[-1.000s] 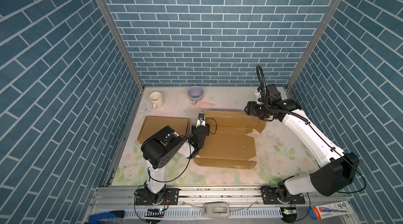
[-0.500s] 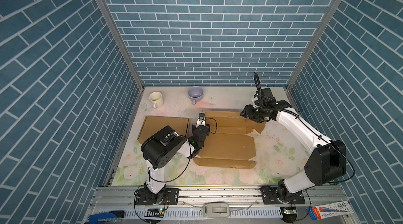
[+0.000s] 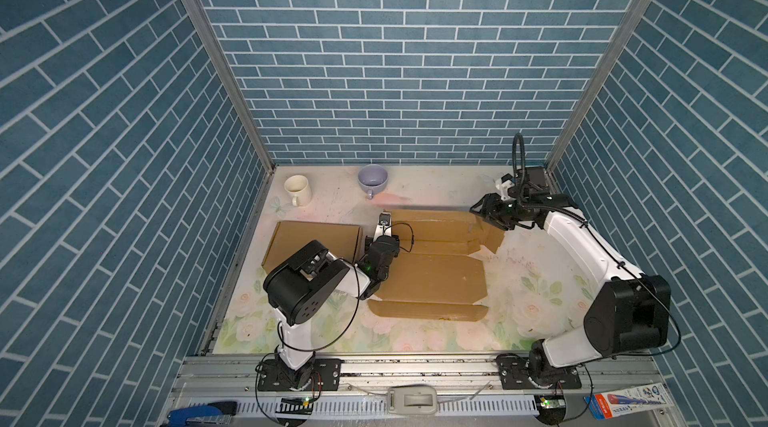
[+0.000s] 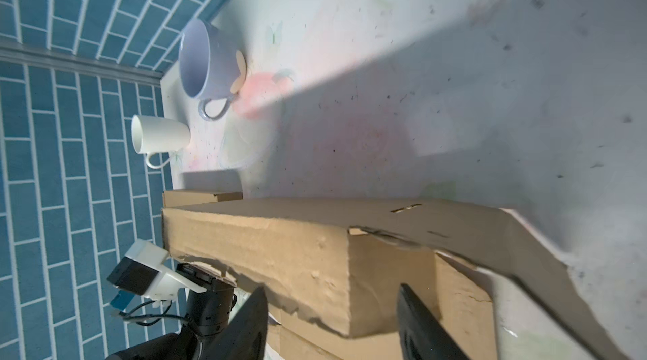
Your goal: Fold the paper box
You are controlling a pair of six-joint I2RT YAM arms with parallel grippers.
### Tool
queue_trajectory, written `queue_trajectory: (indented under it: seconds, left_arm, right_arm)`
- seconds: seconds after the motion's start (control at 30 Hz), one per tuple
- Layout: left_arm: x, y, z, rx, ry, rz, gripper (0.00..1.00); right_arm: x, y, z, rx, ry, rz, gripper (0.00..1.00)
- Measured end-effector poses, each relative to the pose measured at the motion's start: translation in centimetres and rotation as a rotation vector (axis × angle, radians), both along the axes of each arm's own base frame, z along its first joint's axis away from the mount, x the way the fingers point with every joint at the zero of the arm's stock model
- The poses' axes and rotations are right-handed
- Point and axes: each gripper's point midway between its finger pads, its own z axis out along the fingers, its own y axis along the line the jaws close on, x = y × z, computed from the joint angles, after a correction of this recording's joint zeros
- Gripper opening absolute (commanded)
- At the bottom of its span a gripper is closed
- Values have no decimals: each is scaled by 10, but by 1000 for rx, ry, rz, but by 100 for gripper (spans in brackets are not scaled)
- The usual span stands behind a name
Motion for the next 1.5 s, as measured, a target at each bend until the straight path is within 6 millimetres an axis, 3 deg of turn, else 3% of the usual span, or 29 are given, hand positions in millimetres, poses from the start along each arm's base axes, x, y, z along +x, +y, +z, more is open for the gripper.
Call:
queue_trajectory:
  seconds: [0.13, 0.23, 0.33, 0.47, 0.57, 0.73, 0.83, 0.97, 1.07, 1.33, 1.5]
  left_arm:
    - [3, 0, 0, -4, 16, -2, 0]
    - [8, -1, 0, -7, 31, -2, 0]
    - [12, -1, 0, -9, 48, -6, 0]
    - [19, -3, 1, -10, 75, -15, 0]
    - [20, -4, 0, -11, 84, -19, 0]
    - [21, -4, 0, -17, 94, -17, 0]
    - [22, -4, -1, -27, 102, -15, 0]
    - [24, -4, -1, -36, 108, -13, 0]
    - [24, -4, 0, -40, 111, -11, 0]
    - [25, -3, -1, -50, 114, -7, 0]
    - [25, -3, -1, -51, 115, -7, 0]
  right_arm:
    - [9, -62, 36, -13, -123, -142, 55]
    - [20, -112, 47, -84, -195, -271, 52]
    - [39, -139, 25, -168, -186, -318, 50]
    - [69, -148, -42, -223, -83, -296, 46]
    - [82, -144, -78, -216, -35, -270, 44]
    - [82, -109, -96, -182, -47, -164, 43]
    - [66, -89, -115, -148, -23, -112, 43]
    - [37, -79, -140, -104, 42, -77, 41]
    - [26, -72, -141, -78, 46, -54, 41]
    - [16, -46, -111, -42, -43, 35, 38]
    - [5, -29, -105, -42, -54, 96, 37]
